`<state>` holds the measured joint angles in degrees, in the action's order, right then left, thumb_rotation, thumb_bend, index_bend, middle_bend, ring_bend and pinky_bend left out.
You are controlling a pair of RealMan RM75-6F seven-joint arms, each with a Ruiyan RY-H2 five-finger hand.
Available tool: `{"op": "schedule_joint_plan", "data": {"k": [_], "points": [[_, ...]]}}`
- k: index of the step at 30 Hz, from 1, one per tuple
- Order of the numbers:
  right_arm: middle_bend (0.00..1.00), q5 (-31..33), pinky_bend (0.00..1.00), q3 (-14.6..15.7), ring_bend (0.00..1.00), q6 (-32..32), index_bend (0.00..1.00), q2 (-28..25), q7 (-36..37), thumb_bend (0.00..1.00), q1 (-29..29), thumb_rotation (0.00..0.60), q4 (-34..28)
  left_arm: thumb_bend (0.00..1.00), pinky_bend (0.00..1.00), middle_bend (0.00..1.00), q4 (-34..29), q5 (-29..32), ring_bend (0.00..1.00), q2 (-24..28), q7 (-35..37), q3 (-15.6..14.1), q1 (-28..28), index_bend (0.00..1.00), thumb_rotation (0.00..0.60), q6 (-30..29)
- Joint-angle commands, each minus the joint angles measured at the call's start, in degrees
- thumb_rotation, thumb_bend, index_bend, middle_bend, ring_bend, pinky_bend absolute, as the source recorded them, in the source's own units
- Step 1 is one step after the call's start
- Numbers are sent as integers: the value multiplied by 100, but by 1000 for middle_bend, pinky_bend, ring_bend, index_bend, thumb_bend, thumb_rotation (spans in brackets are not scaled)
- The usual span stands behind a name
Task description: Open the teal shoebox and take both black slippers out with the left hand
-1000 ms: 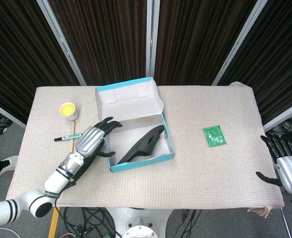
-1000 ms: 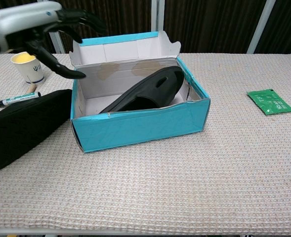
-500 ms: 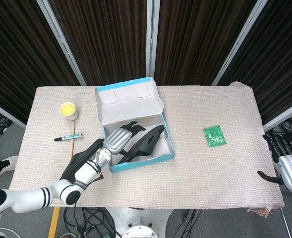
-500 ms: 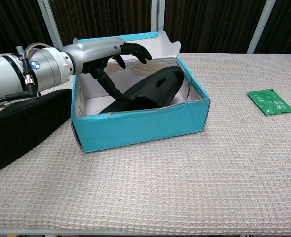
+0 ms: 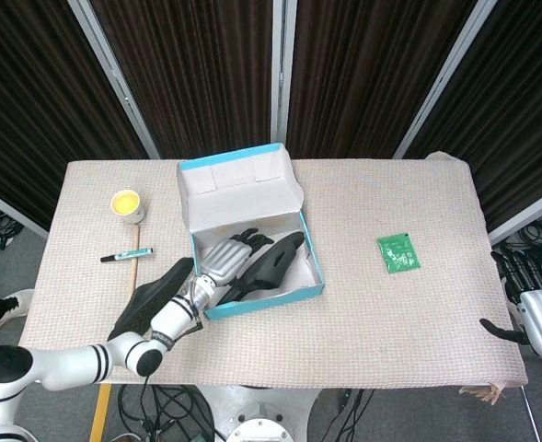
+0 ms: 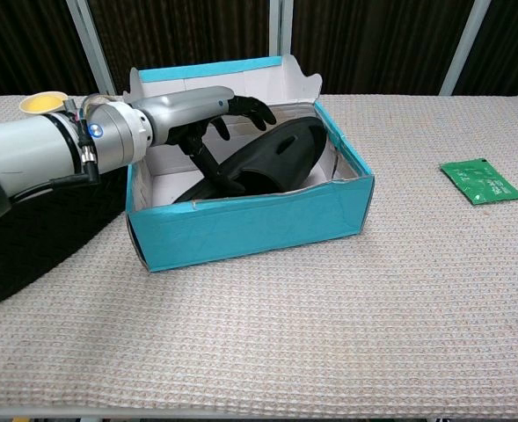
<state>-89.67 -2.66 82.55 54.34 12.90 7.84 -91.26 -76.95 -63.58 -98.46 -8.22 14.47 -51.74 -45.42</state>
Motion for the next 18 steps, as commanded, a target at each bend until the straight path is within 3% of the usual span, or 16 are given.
{"op": "schedule_joint_plan", "data": {"k": [1, 4, 6, 9, 12, 18], "points": [[20, -7, 0, 5, 0, 18, 44, -12, -7, 12, -14, 600, -13, 158, 301, 189, 191, 154, 149, -138, -122, -32, -62, 179, 600, 45], [20, -12, 0, 12, 0, 40, 44, -18, -13, 12, -31, 600, -27, 231, 498, 348, 366, 263, 319, -262, -179, -57, -58, 326, 600, 0], [21, -13, 0, 13, 0, 51, 44, -24, -16, 12, -39, 600, -37, 307, 694, 513, 427, 295, 513, -317, -94, -32, -36, 467, 600, -31], [21, -3, 0, 13, 0, 76, 44, -32, -25, 11, -60, 600, -49, 387, 835, 648, 444, 159, 642, -340, 215, 60, 33, 593, 600, -201], [21, -9, 0, 9, 0, 91, 44, -50, -43, 12, -65, 600, -74, 415, 888, 717, 378, -100, 694, -270, 547, 138, 103, 637, 600, -410], [21, -30, 0, 0, 0, 99, 44, -60, -84, 11, -57, 600, -114, 414, 897, 734, -35, -511, 706, 41, 1098, 297, 314, 652, 600, -921]]}}
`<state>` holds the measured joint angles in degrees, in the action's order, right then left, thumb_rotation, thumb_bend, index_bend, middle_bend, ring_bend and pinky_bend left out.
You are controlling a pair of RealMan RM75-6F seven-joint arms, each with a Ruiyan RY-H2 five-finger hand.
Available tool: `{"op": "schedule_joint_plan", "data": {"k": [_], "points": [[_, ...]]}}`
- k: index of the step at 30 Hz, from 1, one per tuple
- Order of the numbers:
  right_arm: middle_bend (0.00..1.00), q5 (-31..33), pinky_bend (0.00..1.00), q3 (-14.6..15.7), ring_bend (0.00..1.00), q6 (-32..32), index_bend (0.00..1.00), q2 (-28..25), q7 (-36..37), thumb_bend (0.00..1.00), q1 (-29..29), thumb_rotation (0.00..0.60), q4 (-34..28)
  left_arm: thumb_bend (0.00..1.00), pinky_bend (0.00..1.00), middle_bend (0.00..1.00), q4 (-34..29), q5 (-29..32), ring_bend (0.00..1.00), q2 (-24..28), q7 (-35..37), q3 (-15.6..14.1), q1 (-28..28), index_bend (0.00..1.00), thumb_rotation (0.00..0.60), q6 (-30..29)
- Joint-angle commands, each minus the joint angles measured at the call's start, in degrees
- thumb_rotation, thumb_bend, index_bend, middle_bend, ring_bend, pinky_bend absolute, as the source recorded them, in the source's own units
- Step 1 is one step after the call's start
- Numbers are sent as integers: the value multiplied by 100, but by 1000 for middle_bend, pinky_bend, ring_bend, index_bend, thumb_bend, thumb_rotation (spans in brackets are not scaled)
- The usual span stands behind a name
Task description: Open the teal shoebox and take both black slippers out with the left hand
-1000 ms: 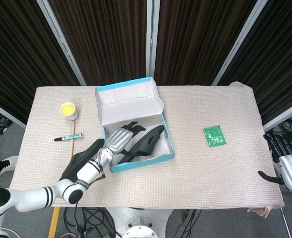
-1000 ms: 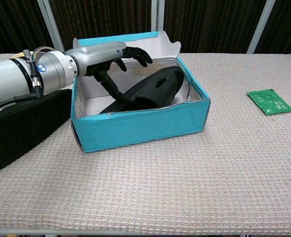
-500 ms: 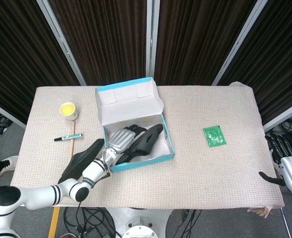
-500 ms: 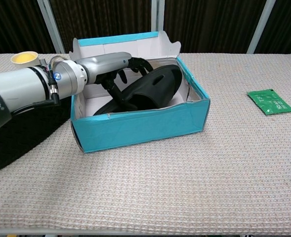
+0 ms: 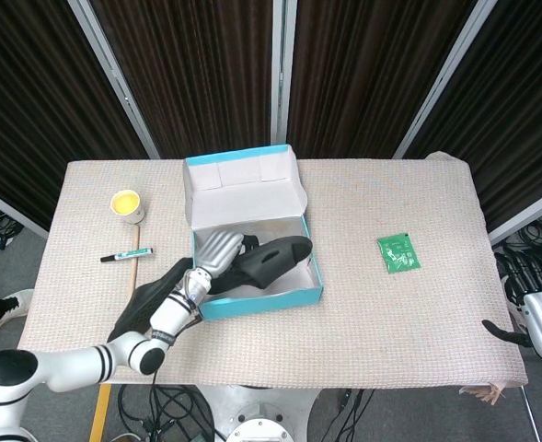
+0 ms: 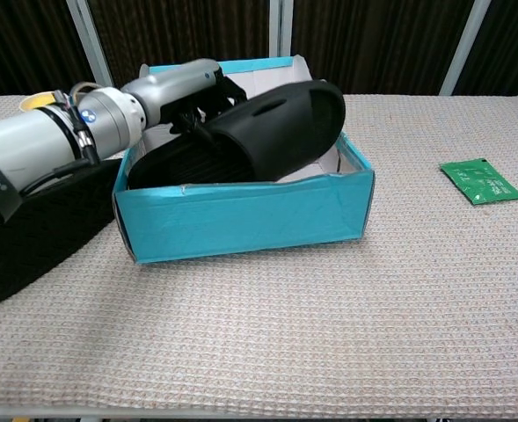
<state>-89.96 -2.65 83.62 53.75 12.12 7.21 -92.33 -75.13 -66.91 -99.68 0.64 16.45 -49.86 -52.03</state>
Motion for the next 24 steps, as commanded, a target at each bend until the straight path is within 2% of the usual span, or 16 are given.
{"op": "schedule_joint_plan", "data": {"k": [1, 8, 13, 16, 20, 24], "points": [[21, -4, 0, -3, 0, -15, 44, 0, -10, 11, 11, 600, -10, 415, 897, 732, -290, -240, 706, 208, 273, 130, 166, 651, 600, -375], [21, -33, 0, -7, 0, 0, 44, -14, -23, 11, 17, 600, -27, 415, 886, 715, -772, -580, 697, 657, 644, 368, 567, 651, 600, -1295], [21, -49, 0, -8, 0, 4, 44, -5, 3, 11, 22, 600, -6, 415, 881, 704, -951, -407, 690, 1184, 385, 510, 924, 651, 600, -1725], [21, -65, 0, -6, 0, -19, 44, 12, 28, 12, 41, 600, 21, 415, 862, 689, -996, -153, 679, 1575, -71, 387, 1101, 651, 600, -1603], [21, -96, 0, -12, 0, -40, 44, 38, 59, 12, 76, 600, 55, 416, 847, 679, -1004, 515, 673, 2063, -936, 124, 1284, 648, 600, -1206], [21, -133, 0, -2, 0, -48, 44, 60, 72, 12, 94, 600, 71, 418, 846, 673, -966, 1232, 671, 2199, -1375, 32, 1405, 640, 600, -1007]]}}
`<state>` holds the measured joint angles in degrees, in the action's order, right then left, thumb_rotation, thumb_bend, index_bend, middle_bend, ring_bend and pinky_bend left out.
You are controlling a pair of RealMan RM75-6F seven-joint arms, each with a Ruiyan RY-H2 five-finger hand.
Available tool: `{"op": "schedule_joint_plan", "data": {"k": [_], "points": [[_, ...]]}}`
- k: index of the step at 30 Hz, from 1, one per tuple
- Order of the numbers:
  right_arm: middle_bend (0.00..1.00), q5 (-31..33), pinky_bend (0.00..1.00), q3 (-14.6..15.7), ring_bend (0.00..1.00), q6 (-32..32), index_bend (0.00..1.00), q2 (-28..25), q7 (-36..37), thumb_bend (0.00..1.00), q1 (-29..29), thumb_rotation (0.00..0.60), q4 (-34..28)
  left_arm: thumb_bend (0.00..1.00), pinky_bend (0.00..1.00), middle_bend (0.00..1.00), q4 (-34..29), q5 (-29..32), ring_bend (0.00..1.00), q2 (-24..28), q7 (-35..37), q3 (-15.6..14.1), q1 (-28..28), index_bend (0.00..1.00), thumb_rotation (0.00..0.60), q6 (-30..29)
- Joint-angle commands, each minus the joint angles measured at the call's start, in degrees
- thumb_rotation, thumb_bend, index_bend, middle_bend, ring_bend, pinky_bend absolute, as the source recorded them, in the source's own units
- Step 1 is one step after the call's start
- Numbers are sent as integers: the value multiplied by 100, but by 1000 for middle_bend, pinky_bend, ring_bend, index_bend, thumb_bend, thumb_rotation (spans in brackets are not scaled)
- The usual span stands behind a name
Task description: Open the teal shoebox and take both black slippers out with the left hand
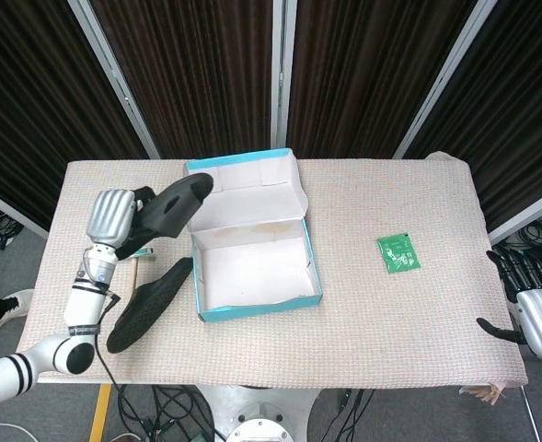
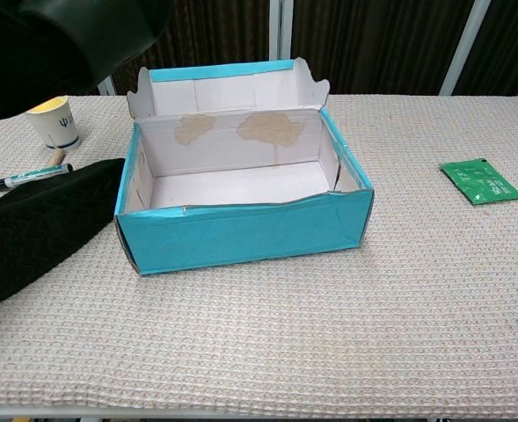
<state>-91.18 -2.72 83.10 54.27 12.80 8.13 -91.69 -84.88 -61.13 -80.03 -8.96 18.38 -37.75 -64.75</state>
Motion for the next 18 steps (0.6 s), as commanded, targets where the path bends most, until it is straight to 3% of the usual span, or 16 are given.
{"op": "schedule_joint_plan", "data": {"k": [1, 12, 18], "points": [[21, -11, 0, 9, 0, 8, 44, 9, 7, 12, -3, 600, 10, 419, 846, 673, 18, 723, 670, 242, -396, -169, 236, 641, 600, 257], [21, 8, 0, 25, 0, 72, 44, -9, -43, 12, -55, 600, -37, 419, 748, 621, 183, 609, 597, 355, -301, -658, 696, 617, 600, 199], [20, -11, 0, 28, 0, 99, 44, 6, -62, 12, -63, 600, -54, 321, 570, 329, 218, 599, 301, 308, 17, -786, 756, 352, 600, 598]]}}
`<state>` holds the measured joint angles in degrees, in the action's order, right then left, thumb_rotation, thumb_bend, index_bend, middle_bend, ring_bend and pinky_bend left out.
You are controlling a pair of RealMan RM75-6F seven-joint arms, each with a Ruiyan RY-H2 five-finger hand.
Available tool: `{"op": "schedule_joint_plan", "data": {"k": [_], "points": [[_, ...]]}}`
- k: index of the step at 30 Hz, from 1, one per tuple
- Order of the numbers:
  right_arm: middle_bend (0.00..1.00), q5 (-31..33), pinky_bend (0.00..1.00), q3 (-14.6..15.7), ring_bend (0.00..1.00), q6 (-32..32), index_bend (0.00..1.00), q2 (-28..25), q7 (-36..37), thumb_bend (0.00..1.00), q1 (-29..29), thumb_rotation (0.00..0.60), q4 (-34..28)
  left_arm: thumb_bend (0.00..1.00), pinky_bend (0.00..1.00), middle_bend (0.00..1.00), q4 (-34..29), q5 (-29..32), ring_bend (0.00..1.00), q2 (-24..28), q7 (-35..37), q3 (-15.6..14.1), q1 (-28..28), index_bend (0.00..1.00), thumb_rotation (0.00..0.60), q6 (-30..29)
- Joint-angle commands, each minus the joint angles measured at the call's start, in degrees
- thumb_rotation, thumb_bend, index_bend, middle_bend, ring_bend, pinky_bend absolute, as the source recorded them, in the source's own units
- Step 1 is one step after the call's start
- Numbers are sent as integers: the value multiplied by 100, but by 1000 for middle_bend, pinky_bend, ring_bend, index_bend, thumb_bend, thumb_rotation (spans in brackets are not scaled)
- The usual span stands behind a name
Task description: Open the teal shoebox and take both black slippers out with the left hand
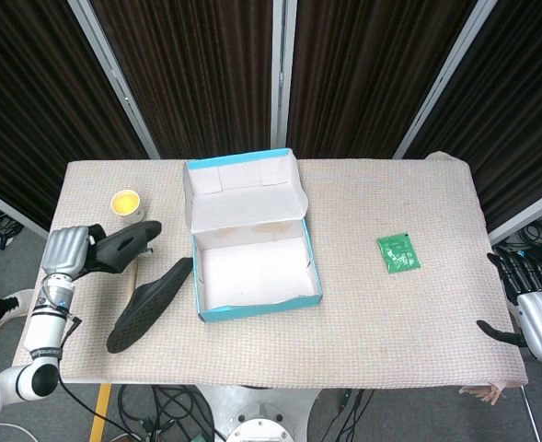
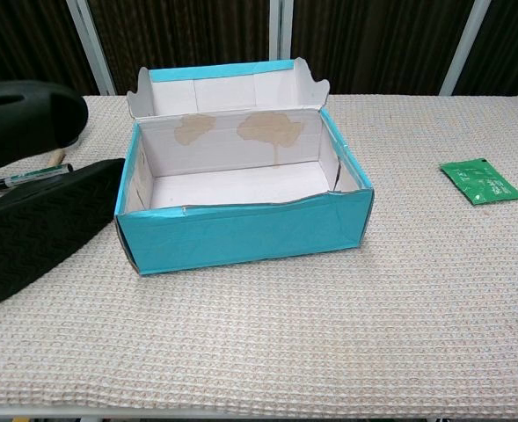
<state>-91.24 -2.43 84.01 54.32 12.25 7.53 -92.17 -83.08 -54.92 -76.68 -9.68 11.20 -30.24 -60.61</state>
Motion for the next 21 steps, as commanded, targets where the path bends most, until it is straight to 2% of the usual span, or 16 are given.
{"op": "schedule_joint_plan", "data": {"k": [1, 4, 7, 9, 13, 18, 21], "points": [[20, -7, 0, -2, 0, 14, 44, -2, -13, 11, -4, 600, -10, 284, 510, 259, 73, -24, 232, -47, 81, -82, -12, 288, 600, 234], [20, -19, 0, 2, 0, 41, 44, -15, -29, 12, -18, 600, -29, 194, 377, 131, 185, 23, 105, -167, 19, -67, -47, 167, 600, 256], [20, -1, 0, -2, 0, 54, 44, -31, -37, 12, -31, 600, -41, 145, 326, 67, 160, 16, 53, -186, 53, -64, -46, 109, 600, 292], [20, 6, 0, -2, 0, 62, 44, -40, -38, 11, -40, 600, -50, 114, 258, 17, 81, 77, 14, -156, 17, -57, -25, 76, 600, 278], [20, 6, 0, 2, 0, 70, 44, -43, -40, 12, -49, 600, -54, 91, 200, 0, -301, 168, 0, 60, 124, -18, 16, 57, 600, 389], [20, 1, 0, -2, 0, 50, 44, -22, -24, 11, -33, 600, -37, 88, 190, 0, -907, 264, 0, 616, 292, -94, -20, 56, 600, 961], [20, 0, 0, 0, 0, 51, 44, -18, -17, 12, -35, 600, -23, 88, 188, 0, -1136, 214, 0, 822, 379, -70, 21, 56, 600, 903]]}}
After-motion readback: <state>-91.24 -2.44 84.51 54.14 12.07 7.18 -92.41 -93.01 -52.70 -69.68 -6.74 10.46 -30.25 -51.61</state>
